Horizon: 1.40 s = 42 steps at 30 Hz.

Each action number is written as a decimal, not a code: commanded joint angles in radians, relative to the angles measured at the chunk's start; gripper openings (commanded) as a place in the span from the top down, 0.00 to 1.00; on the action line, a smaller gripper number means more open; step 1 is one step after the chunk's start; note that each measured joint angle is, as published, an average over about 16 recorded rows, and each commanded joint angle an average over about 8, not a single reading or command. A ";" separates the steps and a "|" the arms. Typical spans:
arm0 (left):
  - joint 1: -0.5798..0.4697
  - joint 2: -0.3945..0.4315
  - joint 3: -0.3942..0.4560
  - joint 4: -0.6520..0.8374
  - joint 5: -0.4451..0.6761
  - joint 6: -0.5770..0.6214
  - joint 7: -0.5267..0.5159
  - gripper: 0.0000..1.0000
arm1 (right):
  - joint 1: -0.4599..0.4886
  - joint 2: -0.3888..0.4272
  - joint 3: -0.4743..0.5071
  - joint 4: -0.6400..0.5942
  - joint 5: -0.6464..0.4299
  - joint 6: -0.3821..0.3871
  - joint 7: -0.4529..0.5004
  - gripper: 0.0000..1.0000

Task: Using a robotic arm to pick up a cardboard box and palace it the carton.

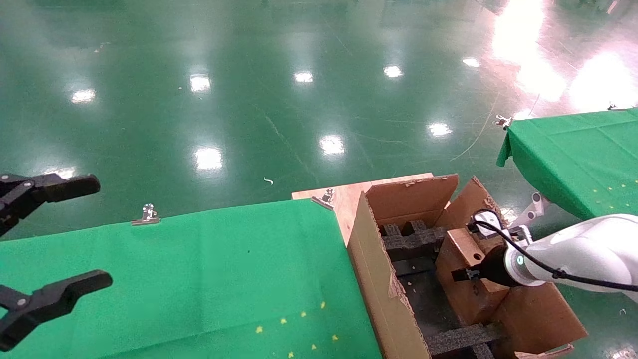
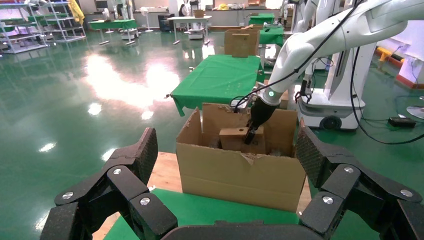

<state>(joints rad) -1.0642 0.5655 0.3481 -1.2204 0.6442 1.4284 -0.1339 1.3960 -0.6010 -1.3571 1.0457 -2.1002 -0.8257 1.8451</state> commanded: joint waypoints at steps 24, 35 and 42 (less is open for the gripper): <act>0.000 0.000 0.000 0.000 0.000 0.000 0.000 0.00 | -0.004 -0.053 -0.001 -0.129 0.089 0.004 -0.116 0.00; 0.000 0.000 0.000 0.000 0.000 0.000 0.000 0.00 | 0.022 -0.043 0.006 -0.118 0.092 -0.008 -0.125 0.00; 0.000 0.000 0.000 0.000 0.000 0.000 0.000 0.00 | 0.043 -0.025 0.013 -0.090 0.084 -0.012 -0.122 0.00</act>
<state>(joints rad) -1.0640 0.5653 0.3480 -1.2203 0.6441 1.4281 -0.1338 1.4545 -0.6230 -1.3370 0.9631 -2.0159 -0.8366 1.7221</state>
